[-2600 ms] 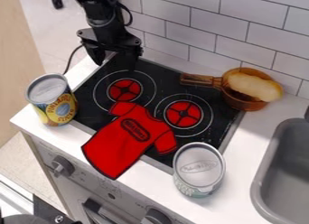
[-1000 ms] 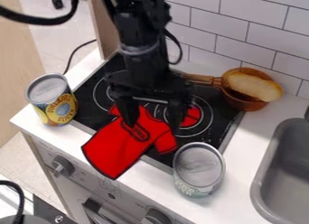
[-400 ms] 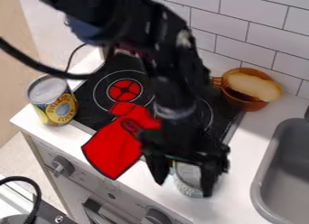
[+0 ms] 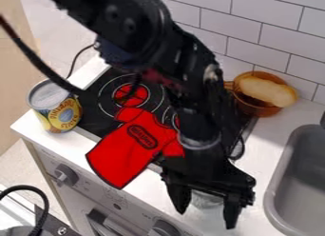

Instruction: Place the can to the right side of the burner

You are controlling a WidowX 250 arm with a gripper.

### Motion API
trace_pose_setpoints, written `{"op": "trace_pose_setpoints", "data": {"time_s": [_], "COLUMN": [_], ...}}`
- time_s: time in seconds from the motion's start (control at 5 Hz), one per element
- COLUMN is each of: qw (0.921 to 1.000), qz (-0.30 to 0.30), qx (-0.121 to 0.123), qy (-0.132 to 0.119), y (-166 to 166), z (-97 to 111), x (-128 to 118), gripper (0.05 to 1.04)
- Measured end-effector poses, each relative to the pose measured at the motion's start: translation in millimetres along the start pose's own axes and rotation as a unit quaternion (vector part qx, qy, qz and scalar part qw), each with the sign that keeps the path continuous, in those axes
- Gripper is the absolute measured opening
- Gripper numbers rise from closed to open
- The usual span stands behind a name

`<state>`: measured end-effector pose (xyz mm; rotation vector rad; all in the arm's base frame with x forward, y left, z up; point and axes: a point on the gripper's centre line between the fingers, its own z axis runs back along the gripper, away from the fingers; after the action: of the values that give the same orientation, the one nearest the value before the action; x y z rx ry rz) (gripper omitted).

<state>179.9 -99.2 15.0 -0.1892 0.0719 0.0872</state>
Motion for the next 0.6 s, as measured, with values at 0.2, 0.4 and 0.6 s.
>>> {"op": "trace_pose_setpoints", "data": {"time_s": [0.2, 0.4, 0.6], "qw": [0.9999, 0.9973, 0.9982], "qz": [0.005, -0.04, 0.027], "qx": [0.013, 0.048, 0.027], "qy": [0.003, -0.039, -0.046], "y": [-6.0, -19.4, -11.2], "z": [-10.9, -10.7, -7.7], "x": [3.6, 13.5, 23.5], "gripper": [0.999, 0.999, 0.999]}}
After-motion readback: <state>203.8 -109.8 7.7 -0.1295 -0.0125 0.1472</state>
